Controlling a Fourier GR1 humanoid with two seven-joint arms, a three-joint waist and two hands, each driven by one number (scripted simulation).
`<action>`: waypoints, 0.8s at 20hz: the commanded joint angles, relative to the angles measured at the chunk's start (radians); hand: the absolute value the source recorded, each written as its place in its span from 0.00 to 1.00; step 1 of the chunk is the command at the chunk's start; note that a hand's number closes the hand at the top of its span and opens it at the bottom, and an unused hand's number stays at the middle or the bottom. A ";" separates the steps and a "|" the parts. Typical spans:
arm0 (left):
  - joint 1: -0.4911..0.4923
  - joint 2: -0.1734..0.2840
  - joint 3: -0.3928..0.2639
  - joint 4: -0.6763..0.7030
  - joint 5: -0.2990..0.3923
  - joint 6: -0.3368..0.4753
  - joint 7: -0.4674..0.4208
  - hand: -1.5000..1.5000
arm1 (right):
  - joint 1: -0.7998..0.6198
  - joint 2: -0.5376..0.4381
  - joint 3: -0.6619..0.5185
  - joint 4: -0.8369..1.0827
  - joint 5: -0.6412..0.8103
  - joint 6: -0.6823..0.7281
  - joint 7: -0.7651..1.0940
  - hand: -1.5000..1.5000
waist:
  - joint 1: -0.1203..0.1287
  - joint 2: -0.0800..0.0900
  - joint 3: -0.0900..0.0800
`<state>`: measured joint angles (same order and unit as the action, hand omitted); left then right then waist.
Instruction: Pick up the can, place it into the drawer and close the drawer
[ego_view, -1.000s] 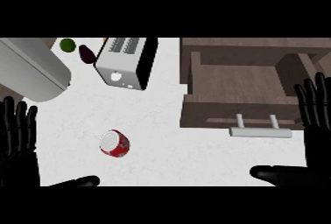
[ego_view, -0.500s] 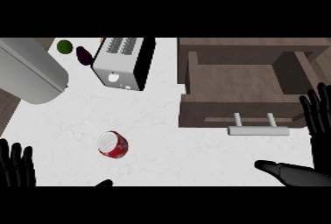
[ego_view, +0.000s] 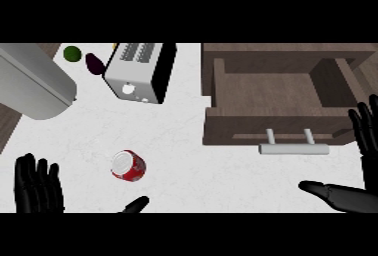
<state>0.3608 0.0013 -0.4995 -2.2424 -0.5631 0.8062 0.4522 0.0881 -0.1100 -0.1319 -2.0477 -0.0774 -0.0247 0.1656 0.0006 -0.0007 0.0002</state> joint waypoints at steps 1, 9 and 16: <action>0.027 0.030 0.014 -0.007 0.053 -0.002 -0.002 0.00 | 0.088 0.029 0.049 -0.126 0.035 -0.005 0.047 0.00 | -0.002 -0.001 -0.001; -0.122 -0.001 -0.002 0.343 0.165 0.161 -0.145 0.00 | 0.039 -0.007 -0.045 -0.038 -0.035 0.043 0.003 0.00 | -0.002 0.000 -0.001; -0.070 0.016 0.042 0.450 0.408 0.170 -0.402 0.00 | 0.048 -0.020 -0.074 -0.114 -0.057 0.058 0.067 0.00 | 0.000 0.000 -0.001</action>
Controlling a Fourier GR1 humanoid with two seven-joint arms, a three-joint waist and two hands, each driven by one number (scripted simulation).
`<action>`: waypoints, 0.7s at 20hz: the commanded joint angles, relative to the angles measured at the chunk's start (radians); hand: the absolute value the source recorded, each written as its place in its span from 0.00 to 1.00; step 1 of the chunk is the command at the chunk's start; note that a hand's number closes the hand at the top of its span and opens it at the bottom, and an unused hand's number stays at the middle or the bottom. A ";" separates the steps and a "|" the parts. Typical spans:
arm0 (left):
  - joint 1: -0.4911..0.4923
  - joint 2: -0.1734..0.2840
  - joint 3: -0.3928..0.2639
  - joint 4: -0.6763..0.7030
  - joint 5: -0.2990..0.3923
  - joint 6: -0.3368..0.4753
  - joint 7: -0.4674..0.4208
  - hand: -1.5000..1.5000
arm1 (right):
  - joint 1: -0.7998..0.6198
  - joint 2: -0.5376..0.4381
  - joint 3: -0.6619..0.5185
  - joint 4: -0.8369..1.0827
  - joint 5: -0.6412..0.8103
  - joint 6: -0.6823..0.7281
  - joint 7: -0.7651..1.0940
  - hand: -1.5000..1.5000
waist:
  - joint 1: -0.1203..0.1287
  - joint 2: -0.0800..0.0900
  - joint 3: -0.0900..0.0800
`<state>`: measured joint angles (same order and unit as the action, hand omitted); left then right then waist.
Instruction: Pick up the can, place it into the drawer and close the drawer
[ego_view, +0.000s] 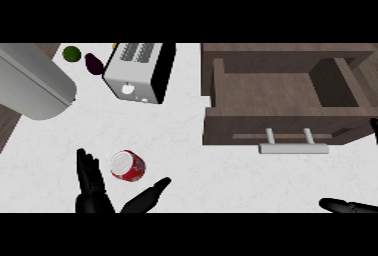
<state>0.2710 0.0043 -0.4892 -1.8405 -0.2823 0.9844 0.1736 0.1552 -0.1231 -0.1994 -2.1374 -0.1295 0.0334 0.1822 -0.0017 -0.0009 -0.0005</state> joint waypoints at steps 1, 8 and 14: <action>0.007 -0.004 0.000 0.112 0.139 0.045 -0.147 0.00 | 0.009 0.015 0.007 0.013 0.018 0.011 -0.015 0.00 | 0.002 0.000 0.000; -0.030 -0.004 0.171 0.275 0.409 -0.046 -0.409 0.00 | 0.040 0.027 -0.009 -0.041 0.029 0.010 -0.009 0.00 | 0.001 0.000 -0.001; -0.062 -0.004 0.170 0.401 0.563 -0.062 -0.540 0.00 | 0.014 0.028 -0.021 -0.047 0.012 0.022 0.028 0.00 | 0.001 0.001 0.000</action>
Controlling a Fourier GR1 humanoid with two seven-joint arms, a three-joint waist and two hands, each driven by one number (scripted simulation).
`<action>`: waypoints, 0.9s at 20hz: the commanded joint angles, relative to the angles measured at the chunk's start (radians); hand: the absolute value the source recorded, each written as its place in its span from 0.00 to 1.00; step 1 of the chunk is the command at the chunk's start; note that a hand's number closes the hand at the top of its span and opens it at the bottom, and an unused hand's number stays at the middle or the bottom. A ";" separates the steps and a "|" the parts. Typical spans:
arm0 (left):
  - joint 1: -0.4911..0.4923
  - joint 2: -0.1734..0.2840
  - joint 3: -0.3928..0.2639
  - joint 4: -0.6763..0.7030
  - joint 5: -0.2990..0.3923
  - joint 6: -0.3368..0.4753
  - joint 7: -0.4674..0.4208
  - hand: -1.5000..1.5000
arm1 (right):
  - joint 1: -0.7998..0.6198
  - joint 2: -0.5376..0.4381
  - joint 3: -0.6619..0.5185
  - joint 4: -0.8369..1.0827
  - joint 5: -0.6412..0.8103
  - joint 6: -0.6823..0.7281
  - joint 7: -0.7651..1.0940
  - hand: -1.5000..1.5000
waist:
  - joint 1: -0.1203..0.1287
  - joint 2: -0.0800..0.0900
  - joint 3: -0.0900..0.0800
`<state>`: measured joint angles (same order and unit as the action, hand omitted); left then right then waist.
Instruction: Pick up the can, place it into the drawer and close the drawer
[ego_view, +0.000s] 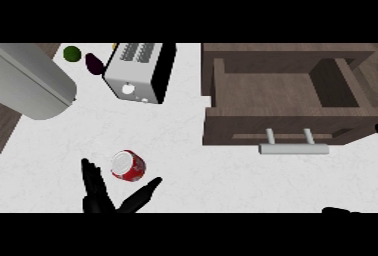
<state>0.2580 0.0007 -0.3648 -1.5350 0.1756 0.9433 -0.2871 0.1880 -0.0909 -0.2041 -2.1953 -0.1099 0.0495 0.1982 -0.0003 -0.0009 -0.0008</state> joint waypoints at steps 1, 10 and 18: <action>-0.079 -0.001 0.048 0.139 0.134 0.001 -0.120 0.00 | -0.042 -0.007 -0.022 -0.011 0.000 -0.017 0.045 0.00 | -0.001 0.001 0.000; -0.106 -0.001 0.149 0.354 0.323 -0.150 -0.345 0.00 | 0.022 -0.012 -0.078 -0.057 -0.054 0.045 0.056 0.00 | -0.003 0.000 0.000; -0.141 -0.001 0.193 0.508 0.395 -0.255 -0.463 0.00 | -0.018 -0.023 -0.105 -0.055 -0.048 0.058 0.069 0.00 | -0.002 0.000 0.000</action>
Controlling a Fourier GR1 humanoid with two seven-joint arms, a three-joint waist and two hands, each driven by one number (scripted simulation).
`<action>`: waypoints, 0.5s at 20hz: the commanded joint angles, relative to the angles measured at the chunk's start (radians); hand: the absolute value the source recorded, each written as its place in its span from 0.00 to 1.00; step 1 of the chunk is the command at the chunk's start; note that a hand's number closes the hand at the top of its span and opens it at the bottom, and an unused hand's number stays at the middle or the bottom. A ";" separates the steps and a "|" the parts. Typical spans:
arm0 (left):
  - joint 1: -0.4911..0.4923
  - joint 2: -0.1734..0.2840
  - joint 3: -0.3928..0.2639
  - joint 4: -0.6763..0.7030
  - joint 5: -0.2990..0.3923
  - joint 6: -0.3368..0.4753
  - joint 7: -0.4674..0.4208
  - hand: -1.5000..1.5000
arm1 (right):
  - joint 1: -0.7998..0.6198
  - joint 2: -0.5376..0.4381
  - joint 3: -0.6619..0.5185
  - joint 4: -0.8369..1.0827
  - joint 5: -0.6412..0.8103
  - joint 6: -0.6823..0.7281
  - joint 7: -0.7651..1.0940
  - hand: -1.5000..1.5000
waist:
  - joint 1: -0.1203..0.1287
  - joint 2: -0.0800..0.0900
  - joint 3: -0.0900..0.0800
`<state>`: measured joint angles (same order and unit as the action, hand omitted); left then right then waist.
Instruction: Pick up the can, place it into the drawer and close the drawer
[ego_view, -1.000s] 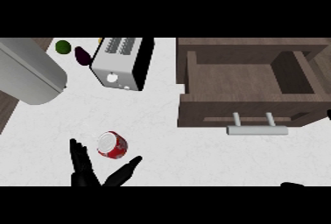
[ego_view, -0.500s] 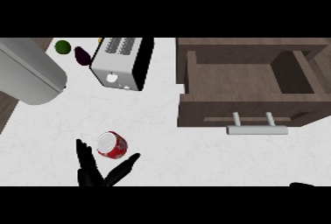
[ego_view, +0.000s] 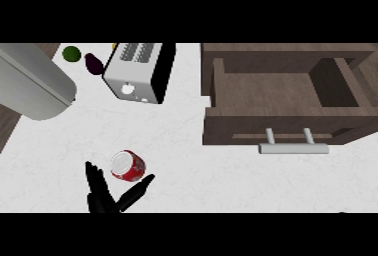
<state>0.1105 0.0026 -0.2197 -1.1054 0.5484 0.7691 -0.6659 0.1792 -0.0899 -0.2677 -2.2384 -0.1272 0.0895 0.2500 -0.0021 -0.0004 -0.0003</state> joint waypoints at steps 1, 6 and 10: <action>-0.001 -0.003 0.029 0.059 0.014 -0.055 -0.067 0.00 | -0.020 -0.003 -0.015 0.038 0.000 0.025 -0.020 0.00 | 0.001 0.000 0.000; -0.168 -0.003 0.116 0.294 0.059 -0.160 -0.136 0.00 | -0.018 -0.018 -0.047 0.014 -0.026 0.037 0.003 0.00 | -0.003 0.001 0.000; -0.225 0.022 0.076 0.275 0.000 -0.172 -0.037 0.00 | -0.051 0.003 -0.001 -0.025 0.014 -0.009 0.074 0.00 | -0.003 0.000 0.000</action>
<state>-0.0398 0.0060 -0.1563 -0.9011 0.5645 0.6499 -0.7357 0.1203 -0.1044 -0.2871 -2.2338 -0.1269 0.0902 0.2993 -0.0029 -0.0013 0.0013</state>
